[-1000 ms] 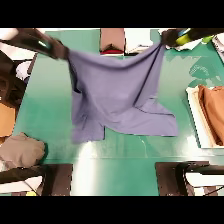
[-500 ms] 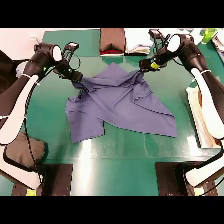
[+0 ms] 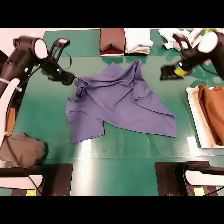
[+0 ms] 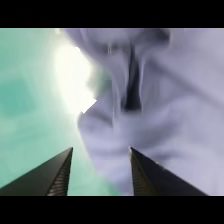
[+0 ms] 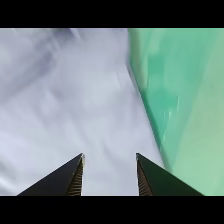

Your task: Fold the shirts.

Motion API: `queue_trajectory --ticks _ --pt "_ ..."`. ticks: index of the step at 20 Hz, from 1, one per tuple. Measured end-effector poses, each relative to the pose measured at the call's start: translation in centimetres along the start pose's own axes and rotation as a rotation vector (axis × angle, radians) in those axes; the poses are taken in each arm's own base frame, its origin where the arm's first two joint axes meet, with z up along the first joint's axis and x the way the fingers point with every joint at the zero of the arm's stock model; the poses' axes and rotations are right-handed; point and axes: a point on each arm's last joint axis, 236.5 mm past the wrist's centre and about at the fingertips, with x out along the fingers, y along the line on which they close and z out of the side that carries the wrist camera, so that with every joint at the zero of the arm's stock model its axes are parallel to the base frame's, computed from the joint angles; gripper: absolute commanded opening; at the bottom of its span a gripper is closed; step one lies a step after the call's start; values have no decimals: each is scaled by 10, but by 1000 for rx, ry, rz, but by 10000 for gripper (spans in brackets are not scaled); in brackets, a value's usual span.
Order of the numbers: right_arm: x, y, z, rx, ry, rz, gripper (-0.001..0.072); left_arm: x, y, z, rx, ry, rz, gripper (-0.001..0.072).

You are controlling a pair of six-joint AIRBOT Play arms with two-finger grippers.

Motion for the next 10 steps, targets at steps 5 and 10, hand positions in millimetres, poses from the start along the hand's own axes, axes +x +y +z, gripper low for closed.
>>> queue_trajectory --ticks 5,10 --pt "27 -56 -119 182 184 -35 401 8 -4 -66 -48 66 -5 417" --pt "63 -74 -205 318 327 -33 516 16 -13 -86 -79 78 -36 417"
